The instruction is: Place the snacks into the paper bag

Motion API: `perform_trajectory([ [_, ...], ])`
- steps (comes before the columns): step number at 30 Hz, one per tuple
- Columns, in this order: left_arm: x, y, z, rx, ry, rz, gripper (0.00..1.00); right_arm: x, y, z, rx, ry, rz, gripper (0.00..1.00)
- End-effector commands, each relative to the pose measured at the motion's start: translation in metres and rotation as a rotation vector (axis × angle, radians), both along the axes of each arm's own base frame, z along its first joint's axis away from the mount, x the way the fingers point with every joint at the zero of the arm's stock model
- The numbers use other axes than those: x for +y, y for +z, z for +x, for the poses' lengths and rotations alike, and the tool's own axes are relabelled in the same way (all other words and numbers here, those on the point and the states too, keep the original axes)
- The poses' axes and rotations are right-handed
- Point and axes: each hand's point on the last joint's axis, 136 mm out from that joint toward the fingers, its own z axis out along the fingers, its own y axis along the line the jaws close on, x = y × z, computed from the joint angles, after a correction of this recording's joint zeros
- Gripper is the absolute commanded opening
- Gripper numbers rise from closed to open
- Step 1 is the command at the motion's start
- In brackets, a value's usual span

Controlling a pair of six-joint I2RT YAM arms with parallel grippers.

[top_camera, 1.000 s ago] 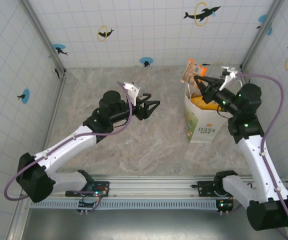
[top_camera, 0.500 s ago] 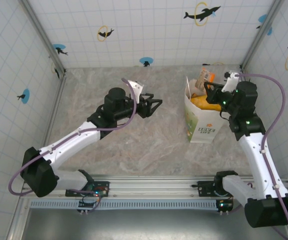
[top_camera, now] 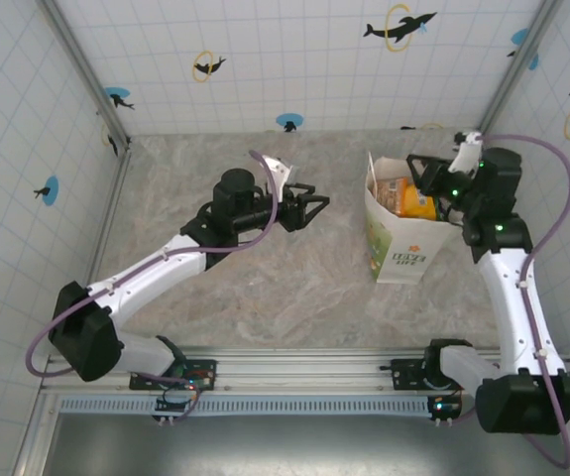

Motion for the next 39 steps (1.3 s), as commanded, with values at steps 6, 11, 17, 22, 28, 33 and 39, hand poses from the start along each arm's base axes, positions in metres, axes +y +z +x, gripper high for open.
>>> perform_trajectory([
  [6,-0.044,0.036,-0.012,-0.188,-0.212,-0.070,0.59,-0.061,0.082,0.003,-0.112,-0.044,0.164,0.46],
  [11,-0.064,0.042,-0.003,-0.200,-0.245,-0.117,0.59,-0.099,0.086,0.003,-0.103,-0.086,0.347,0.46],
  [17,-0.084,0.048,0.000,-0.162,-0.305,-0.196,0.59,-0.114,0.072,-0.001,-0.075,-0.126,0.364,0.46],
  [22,-0.099,0.047,0.010,-0.120,-0.314,-0.226,0.57,-0.111,0.058,-0.004,-0.049,-0.122,0.376,0.47],
  [28,-0.111,0.050,0.015,-0.078,-0.336,-0.275,0.50,-0.109,0.046,-0.009,-0.031,-0.126,0.356,0.47],
  [33,-0.117,0.049,0.019,-0.045,-0.341,-0.290,0.08,-0.108,0.040,-0.012,-0.013,-0.129,0.327,0.48],
  [39,-0.118,0.047,0.022,-0.031,-0.335,-0.294,0.00,-0.105,0.036,-0.020,0.003,-0.138,0.281,0.52],
])
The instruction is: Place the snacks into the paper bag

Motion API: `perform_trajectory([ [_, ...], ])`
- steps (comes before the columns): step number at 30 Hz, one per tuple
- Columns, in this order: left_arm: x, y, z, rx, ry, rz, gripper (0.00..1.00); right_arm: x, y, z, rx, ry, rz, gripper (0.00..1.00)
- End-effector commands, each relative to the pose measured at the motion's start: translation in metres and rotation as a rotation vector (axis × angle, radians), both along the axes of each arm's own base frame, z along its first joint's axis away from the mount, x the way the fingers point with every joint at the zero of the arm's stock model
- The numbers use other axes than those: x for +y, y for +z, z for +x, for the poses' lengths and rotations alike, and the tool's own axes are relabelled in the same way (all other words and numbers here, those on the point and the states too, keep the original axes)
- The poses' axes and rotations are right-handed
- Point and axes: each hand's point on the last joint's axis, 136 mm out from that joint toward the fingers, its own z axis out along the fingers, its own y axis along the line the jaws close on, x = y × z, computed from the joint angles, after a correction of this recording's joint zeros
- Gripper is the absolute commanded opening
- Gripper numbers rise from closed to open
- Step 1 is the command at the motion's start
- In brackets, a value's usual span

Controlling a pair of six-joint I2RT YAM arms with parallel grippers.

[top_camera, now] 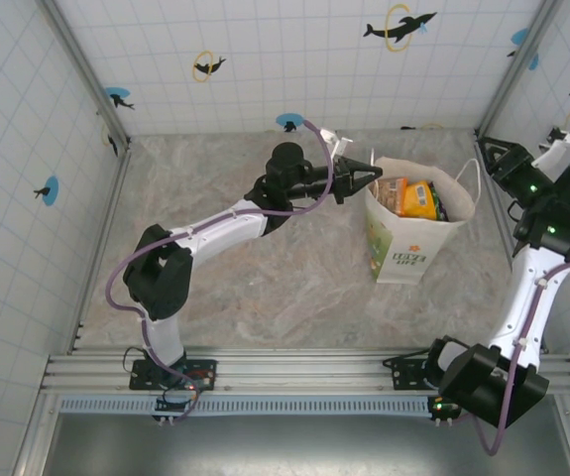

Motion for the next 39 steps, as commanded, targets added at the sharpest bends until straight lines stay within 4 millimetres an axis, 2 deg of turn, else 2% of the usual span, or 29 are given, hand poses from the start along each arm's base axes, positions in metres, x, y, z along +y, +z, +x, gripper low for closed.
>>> perform_trajectory([
  [1,-0.004,0.020,-0.004,-0.029,-0.027,-0.055,0.00,0.004,-0.006,-0.010,0.026,-0.002,-0.046,0.52],
  [10,-0.004,0.024,-0.006,-0.037,-0.039,-0.060,0.00,-0.001,-0.030,-0.020,0.145,-0.042,-0.115,0.53],
  [15,-0.004,0.023,-0.006,-0.038,-0.040,-0.058,0.00,0.012,-0.029,-0.022,0.140,0.023,-0.095,0.50],
  [23,-0.004,0.024,-0.009,-0.040,-0.053,-0.061,0.00,0.026,-0.031,-0.014,0.136,0.072,-0.094,0.38],
  [25,-0.003,0.025,-0.010,-0.044,-0.054,-0.062,0.00,0.027,-0.030,-0.011,0.133,0.068,-0.098,0.27],
  [27,-0.003,0.025,-0.009,-0.047,-0.051,-0.061,0.00,0.026,-0.028,-0.009,0.126,0.054,-0.111,0.12],
  [30,-0.001,0.028,-0.007,-0.062,-0.027,-0.052,0.00,0.024,-0.018,-0.009,0.098,0.034,-0.127,0.00],
  [35,0.008,0.040,-0.008,-0.093,-0.010,-0.043,0.00,0.026,0.002,-0.009,0.048,0.039,-0.125,0.00],
  [39,0.022,0.052,-0.005,-0.101,0.003,-0.039,0.00,0.032,0.020,-0.010,-0.010,0.055,-0.109,0.00],
])
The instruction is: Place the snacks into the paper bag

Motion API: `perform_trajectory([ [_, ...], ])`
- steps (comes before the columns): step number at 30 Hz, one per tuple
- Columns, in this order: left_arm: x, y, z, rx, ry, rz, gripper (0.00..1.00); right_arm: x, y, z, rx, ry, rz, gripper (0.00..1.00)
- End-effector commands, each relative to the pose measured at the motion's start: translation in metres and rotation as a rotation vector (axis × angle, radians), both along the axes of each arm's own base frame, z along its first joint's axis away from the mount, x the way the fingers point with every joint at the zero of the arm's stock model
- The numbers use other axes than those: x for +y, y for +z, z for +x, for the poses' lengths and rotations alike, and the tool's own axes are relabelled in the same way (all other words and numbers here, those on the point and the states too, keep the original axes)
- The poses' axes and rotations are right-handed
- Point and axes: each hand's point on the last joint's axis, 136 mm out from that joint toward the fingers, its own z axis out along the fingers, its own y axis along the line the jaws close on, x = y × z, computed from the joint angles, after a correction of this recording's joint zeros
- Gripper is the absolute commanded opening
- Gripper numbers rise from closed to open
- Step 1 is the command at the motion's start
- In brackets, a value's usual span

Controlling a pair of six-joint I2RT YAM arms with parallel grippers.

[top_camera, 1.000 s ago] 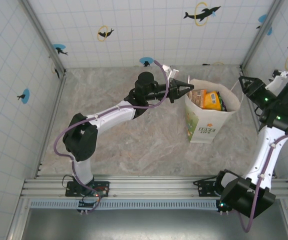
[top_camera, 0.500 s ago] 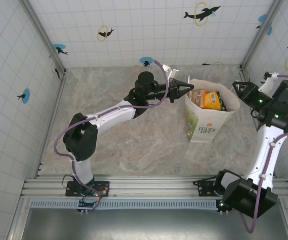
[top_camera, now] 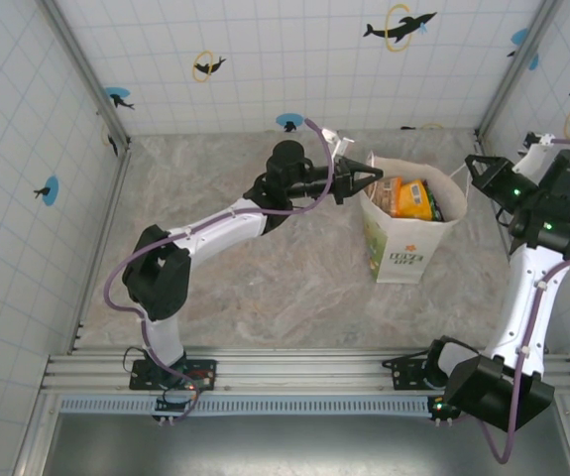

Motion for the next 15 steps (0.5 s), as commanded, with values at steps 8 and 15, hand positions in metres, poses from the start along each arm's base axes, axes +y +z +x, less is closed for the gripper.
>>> perform_trajectory([
  [8,0.051,0.063,0.002,-0.154,0.086,0.007,0.00,0.056,0.067,0.003,-0.211,0.126,-0.003,0.00],
  [15,0.094,0.063,0.009,-0.187,0.195,0.067,0.00,0.118,0.061,0.010,-0.215,0.230,-0.015,0.00],
])
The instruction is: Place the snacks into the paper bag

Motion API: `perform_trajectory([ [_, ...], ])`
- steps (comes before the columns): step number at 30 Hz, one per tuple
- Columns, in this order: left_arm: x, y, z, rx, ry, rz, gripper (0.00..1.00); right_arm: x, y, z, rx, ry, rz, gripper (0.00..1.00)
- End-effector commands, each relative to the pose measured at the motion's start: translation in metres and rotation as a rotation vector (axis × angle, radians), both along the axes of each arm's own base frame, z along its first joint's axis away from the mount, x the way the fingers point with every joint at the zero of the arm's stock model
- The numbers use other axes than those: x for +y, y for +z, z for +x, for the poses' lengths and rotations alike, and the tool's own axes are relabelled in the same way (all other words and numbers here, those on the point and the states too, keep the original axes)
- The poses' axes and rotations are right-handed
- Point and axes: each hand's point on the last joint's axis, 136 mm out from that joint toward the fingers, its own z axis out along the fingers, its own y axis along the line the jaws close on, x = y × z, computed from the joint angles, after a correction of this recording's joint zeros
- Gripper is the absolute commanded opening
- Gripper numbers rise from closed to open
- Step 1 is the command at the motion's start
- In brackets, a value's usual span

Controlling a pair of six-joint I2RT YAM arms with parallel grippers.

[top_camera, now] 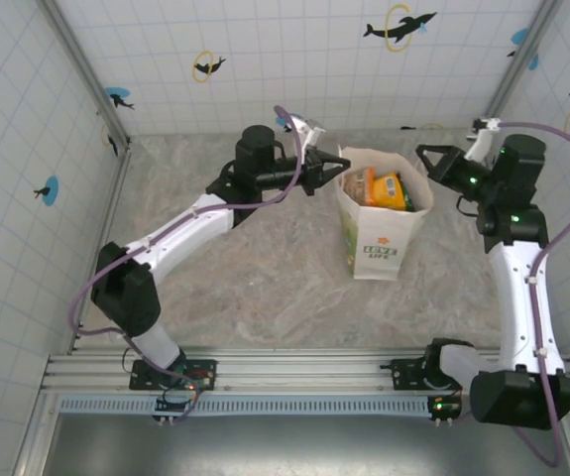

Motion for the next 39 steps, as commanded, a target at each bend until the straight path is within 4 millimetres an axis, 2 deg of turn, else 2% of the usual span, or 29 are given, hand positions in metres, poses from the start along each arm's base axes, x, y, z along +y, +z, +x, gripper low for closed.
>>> perform_trajectory([
  [1,0.033,0.045,-0.007,-0.152,0.053,-0.049,0.00,0.021,0.045,0.004,-0.170,0.008,-0.013,0.00],
  [6,0.067,0.034,-0.002,-0.135,0.118,0.003,0.00,0.064,0.040,0.005,-0.173,0.074,-0.025,0.00],
  [11,0.099,0.027,0.001,-0.119,0.172,0.035,0.00,0.098,0.032,0.001,-0.173,0.124,-0.038,0.00],
  [16,0.123,0.019,0.000,-0.097,0.210,0.057,0.00,0.115,0.028,0.001,-0.181,0.123,-0.054,0.00],
  [24,0.137,-0.001,-0.005,-0.049,0.266,0.093,0.03,0.117,0.007,0.009,-0.146,0.110,-0.101,0.00],
  [25,0.138,-0.002,-0.005,-0.043,0.272,0.095,0.06,0.117,0.006,0.009,-0.142,0.115,-0.102,0.00],
  [28,0.142,-0.006,-0.003,-0.026,0.302,0.110,0.21,0.117,0.007,0.008,-0.149,0.118,-0.107,0.17],
  [32,0.150,-0.004,0.000,-0.009,0.358,0.130,0.42,0.110,0.014,0.007,-0.169,0.105,-0.114,0.35],
  [35,0.155,-0.003,-0.001,0.008,0.384,0.153,0.55,0.105,0.020,0.004,-0.181,0.112,-0.105,0.42],
  [39,0.163,-0.007,-0.007,0.049,0.415,0.182,0.64,0.094,0.026,-0.003,-0.194,0.103,-0.100,0.50],
])
